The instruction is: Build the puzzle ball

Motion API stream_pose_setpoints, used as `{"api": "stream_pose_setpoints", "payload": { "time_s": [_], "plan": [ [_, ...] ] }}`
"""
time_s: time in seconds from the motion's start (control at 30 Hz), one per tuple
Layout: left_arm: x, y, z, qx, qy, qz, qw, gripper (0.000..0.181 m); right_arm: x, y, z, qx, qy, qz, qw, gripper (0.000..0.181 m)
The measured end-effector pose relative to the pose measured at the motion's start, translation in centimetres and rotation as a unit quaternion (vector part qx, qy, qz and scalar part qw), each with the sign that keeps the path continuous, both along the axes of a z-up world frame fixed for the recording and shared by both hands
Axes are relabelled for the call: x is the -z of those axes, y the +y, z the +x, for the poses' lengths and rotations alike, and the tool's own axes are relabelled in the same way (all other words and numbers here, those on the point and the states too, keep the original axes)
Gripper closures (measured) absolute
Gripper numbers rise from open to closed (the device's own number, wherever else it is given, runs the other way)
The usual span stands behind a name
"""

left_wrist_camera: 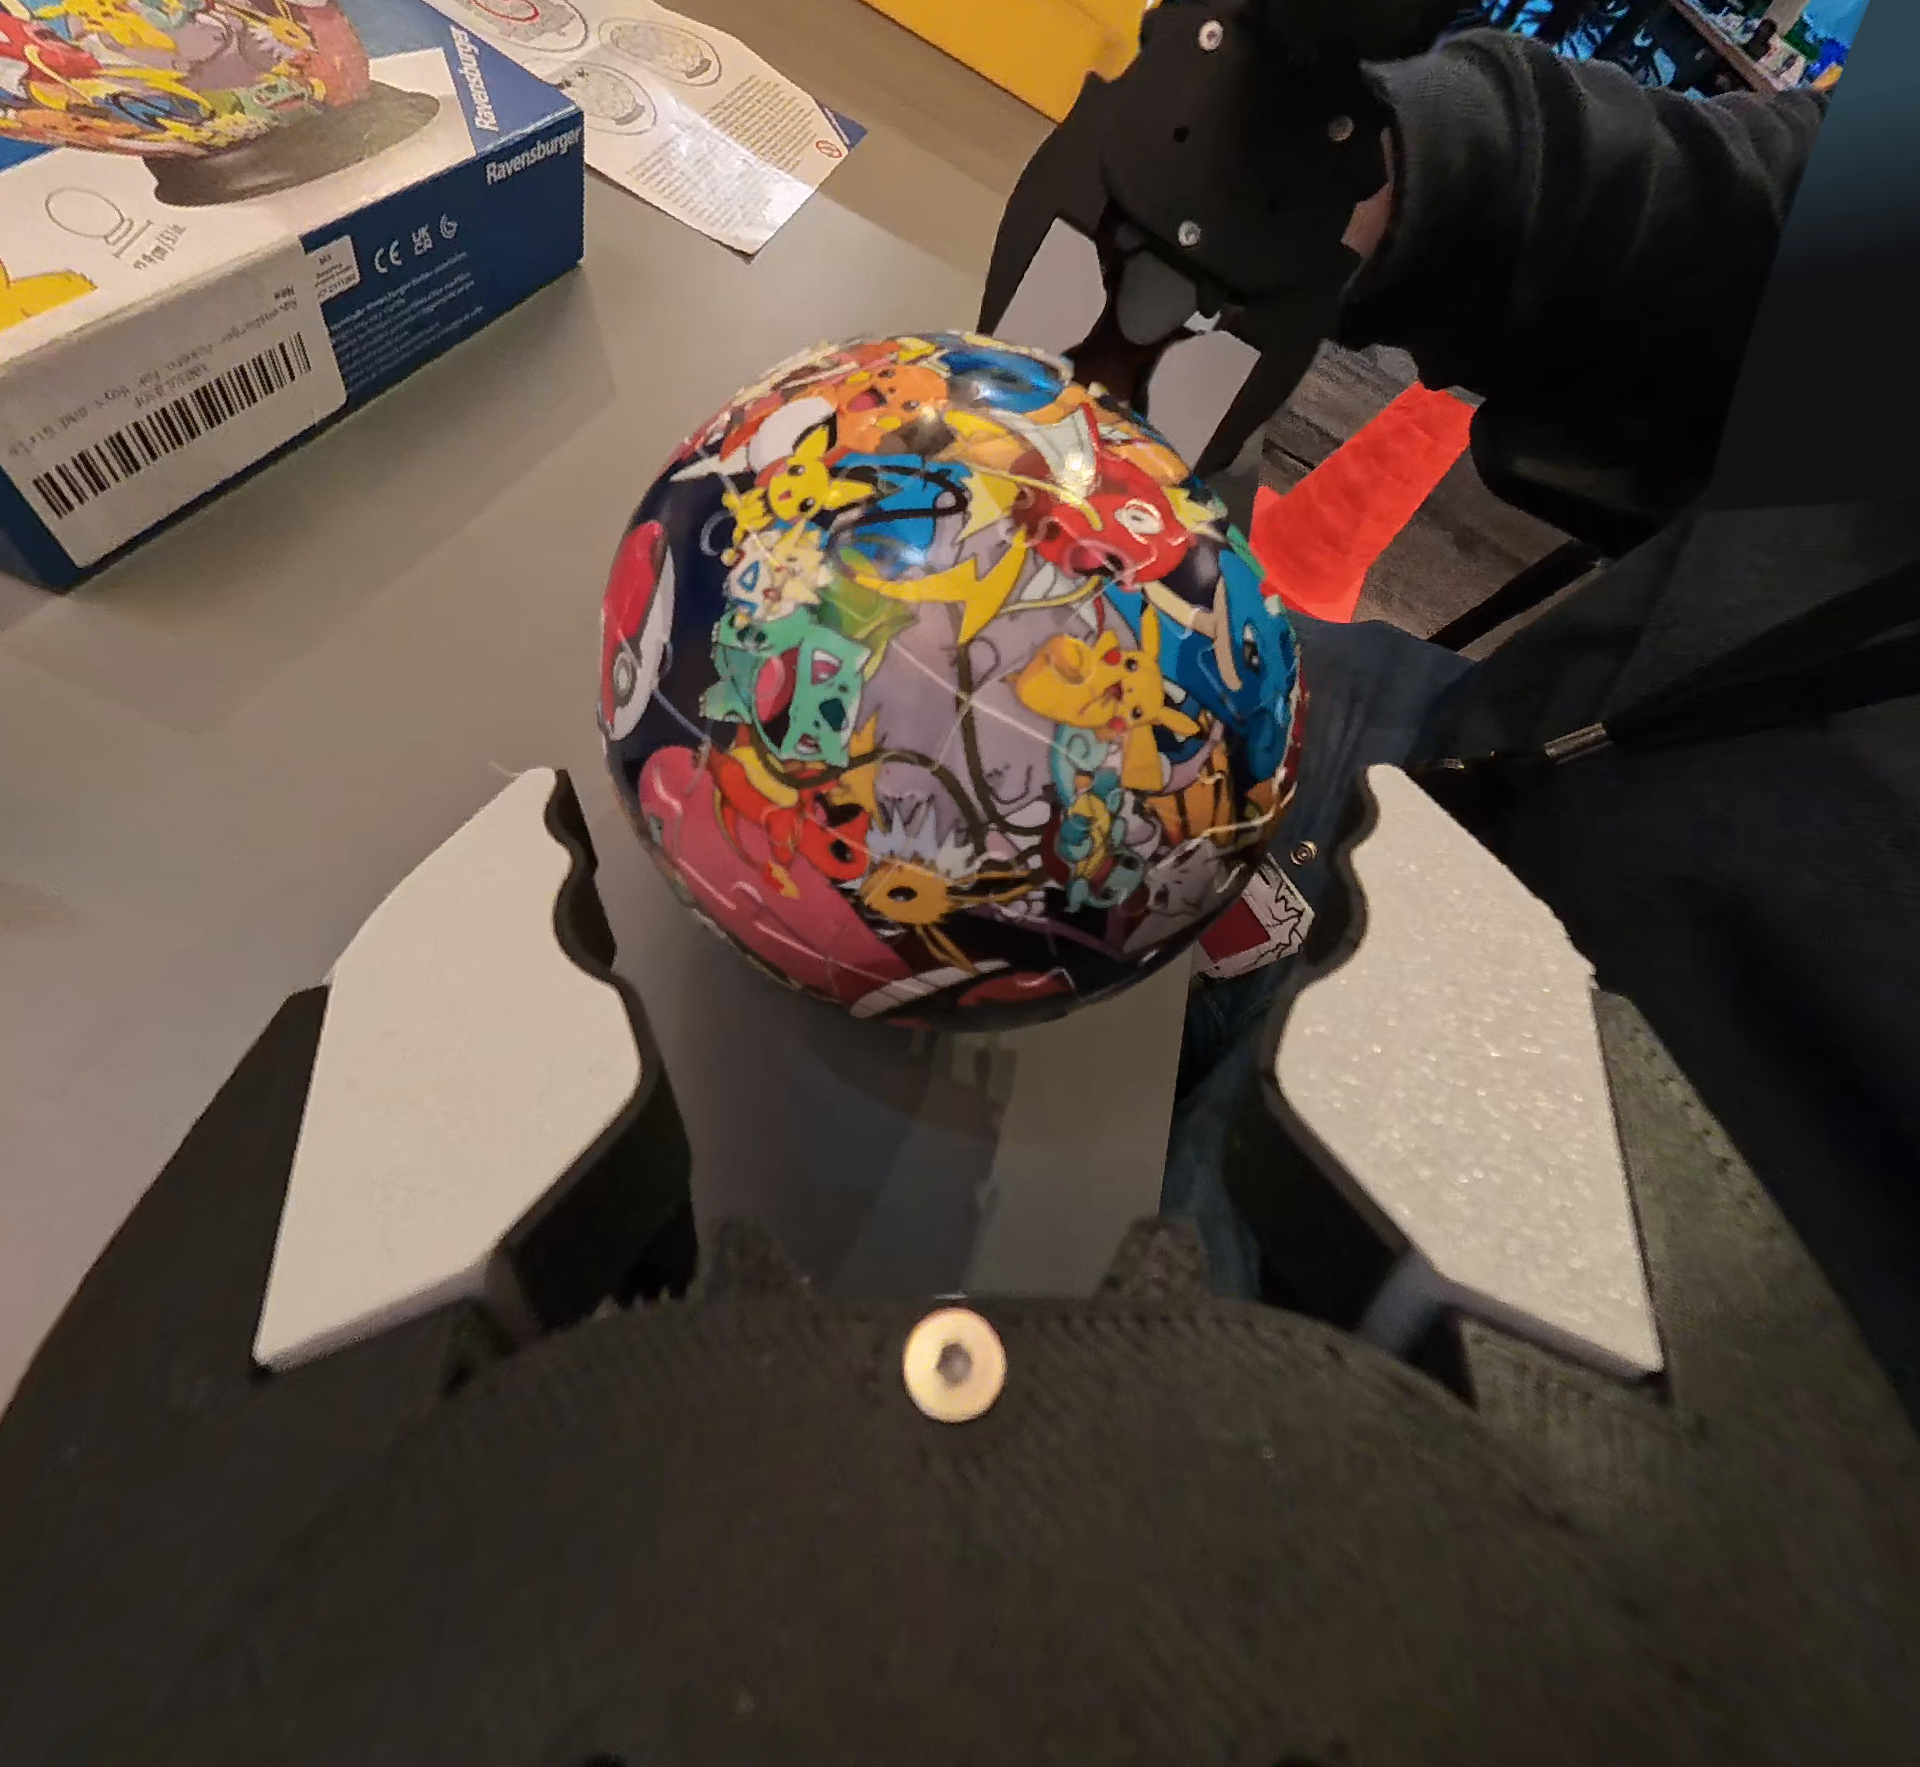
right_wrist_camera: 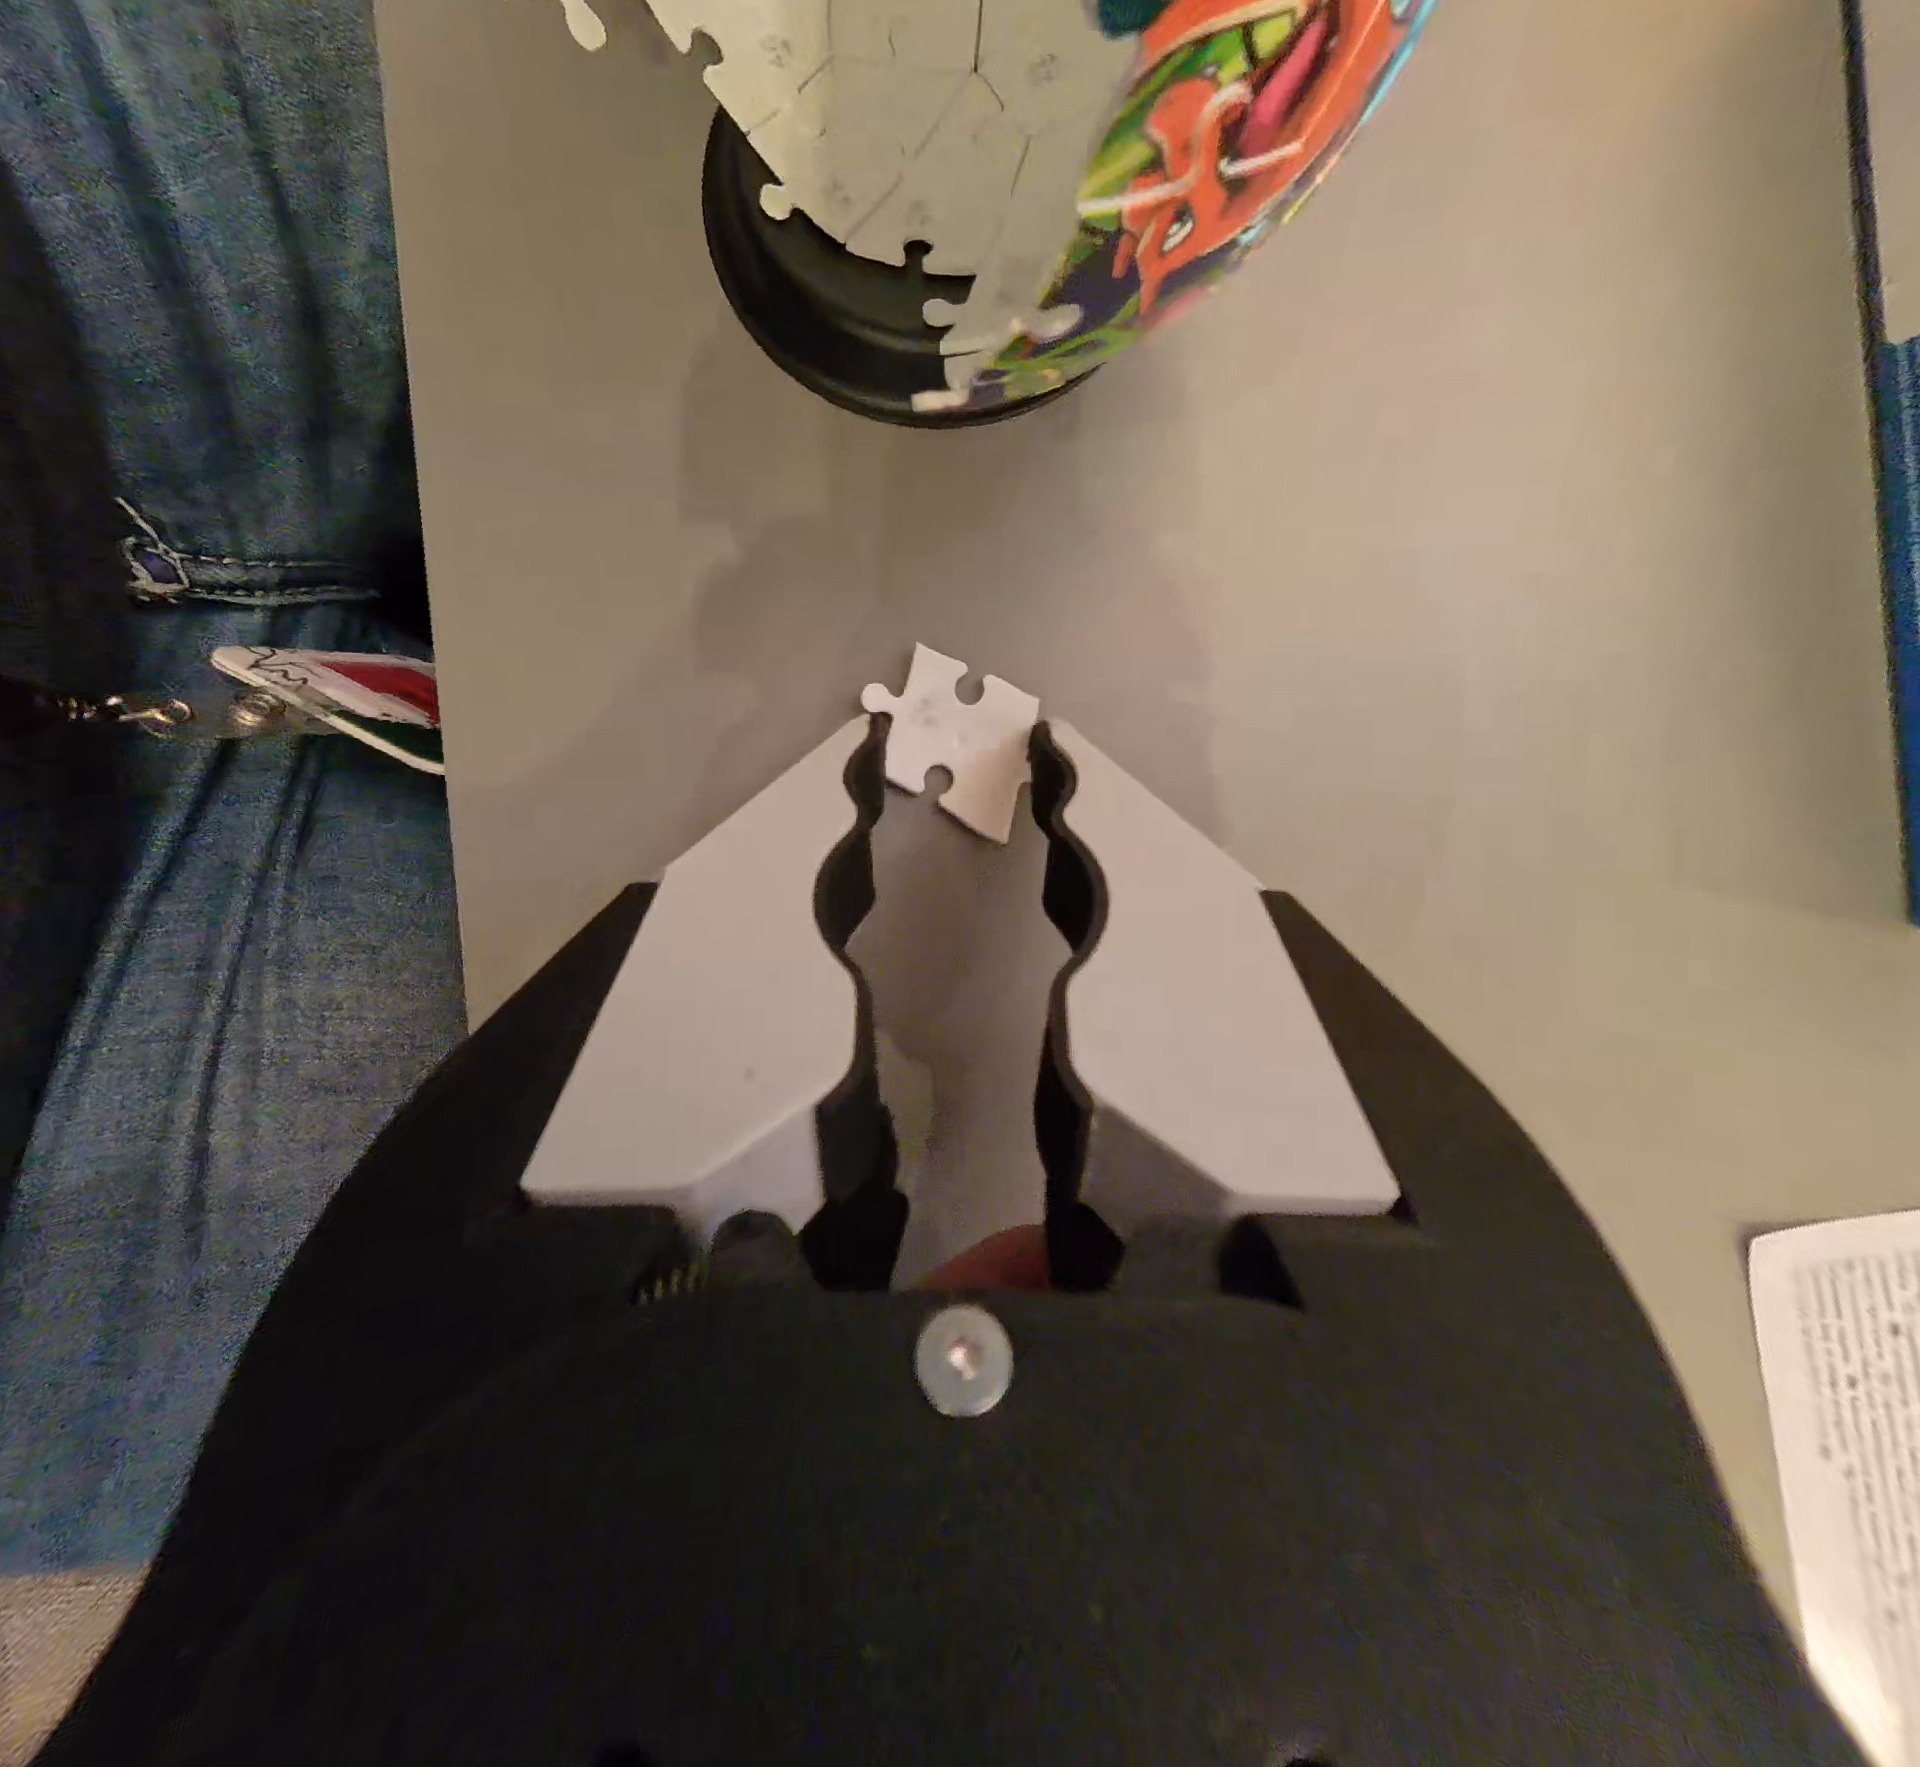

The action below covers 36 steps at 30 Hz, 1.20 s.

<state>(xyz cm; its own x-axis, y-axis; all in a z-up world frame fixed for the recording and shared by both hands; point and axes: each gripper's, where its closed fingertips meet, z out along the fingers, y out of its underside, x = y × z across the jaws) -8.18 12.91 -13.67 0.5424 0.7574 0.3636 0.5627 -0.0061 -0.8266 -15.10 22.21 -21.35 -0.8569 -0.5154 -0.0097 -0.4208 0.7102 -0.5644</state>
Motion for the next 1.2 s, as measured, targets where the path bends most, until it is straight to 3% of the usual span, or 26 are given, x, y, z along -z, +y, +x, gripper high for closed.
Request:
{"api": "stream_pose_setpoints", "payload": {
  "time_s": [0.23, 0.4, 0.53, 0.7, 0.87, 1.0, 1.1, 1.2],
  "plan": [
    [0.8, 0.4, 0.7, -0.010, -0.005, 0.012, 1.000, 0.051, -0.1, 0.3, 1.2, 0.040, -0.027, 0.008, 0.999, 0.156],
    [1.4, 0.8, 0.6, -0.015, 0.000, -0.006, 1.000, 0.050, -0.1, -0.3, 1.7, 0.114, -0.036, 0.008, 0.993, 0.155],
    [1.9, 0.9, 0.7, -0.027, -0.010, -0.018, 0.999, 0.049, -0.8, 0.4, 2.7, 0.102, -0.044, 0.010, 0.994, 0.146],
    [2.6, 1.4, 1.4, -0.043, -0.029, -0.014, 0.999, 0.049, -0.5, 0.8, 1.2, 0.103, -0.026, 0.013, 0.994, 0.145],
    [2.7, 1.4, 1.7, -0.042, -0.031, -0.014, 0.999, 0.051, 0.0, 0.5, 1.5, 0.085, -0.015, 0.013, 0.996, 0.161],
    [2.3, 1.3, 1.6, -0.044, -0.024, -0.008, 0.999, 0.051, 0.0, 0.2, 1.9, 0.085, -0.019, 0.006, 0.996, 0.163],
    [2.4, 1.3, 1.6, -0.042, -0.025, -0.011, 0.999, 0.052, -0.4, 0.1, 2.1, 0.082, -0.020, -0.004, 0.996, 0.179],
    [2.3, 1.2, 1.6, -0.042, -0.022, -0.012, 0.999, 0.052, -0.1, 0.1, 2.3, 0.079, -0.015, 0.003, 0.997, 0.179]
  ]
}}
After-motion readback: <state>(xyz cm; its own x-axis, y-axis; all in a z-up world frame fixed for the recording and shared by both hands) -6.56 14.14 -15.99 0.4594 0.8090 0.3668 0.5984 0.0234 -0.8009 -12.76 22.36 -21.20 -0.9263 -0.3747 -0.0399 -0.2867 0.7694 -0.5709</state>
